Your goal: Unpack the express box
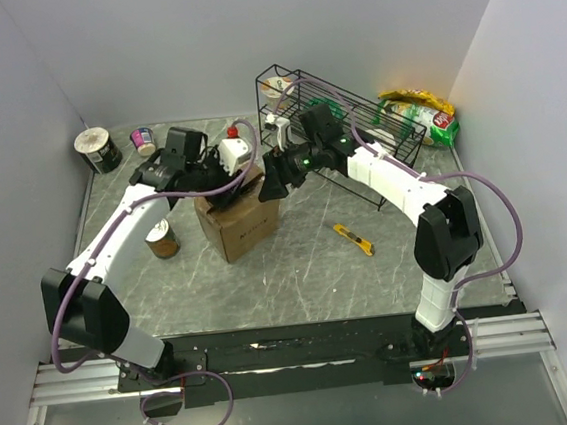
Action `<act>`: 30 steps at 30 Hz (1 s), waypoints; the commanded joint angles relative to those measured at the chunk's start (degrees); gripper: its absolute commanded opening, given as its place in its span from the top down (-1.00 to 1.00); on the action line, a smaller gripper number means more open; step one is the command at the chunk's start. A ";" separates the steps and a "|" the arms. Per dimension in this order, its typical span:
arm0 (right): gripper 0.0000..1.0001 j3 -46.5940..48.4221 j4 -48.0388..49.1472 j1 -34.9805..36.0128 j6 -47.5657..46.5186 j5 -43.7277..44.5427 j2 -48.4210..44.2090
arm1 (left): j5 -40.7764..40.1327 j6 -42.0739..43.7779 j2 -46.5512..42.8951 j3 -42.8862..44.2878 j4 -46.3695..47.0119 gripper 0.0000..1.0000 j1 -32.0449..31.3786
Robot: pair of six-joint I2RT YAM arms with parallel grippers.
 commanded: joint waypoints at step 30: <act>-0.50 -2.87 -17.43 -1.06 -14.22 8.92 0.16 | 51.32 -38.10 5.12 0.85 12.03 0.98 17.67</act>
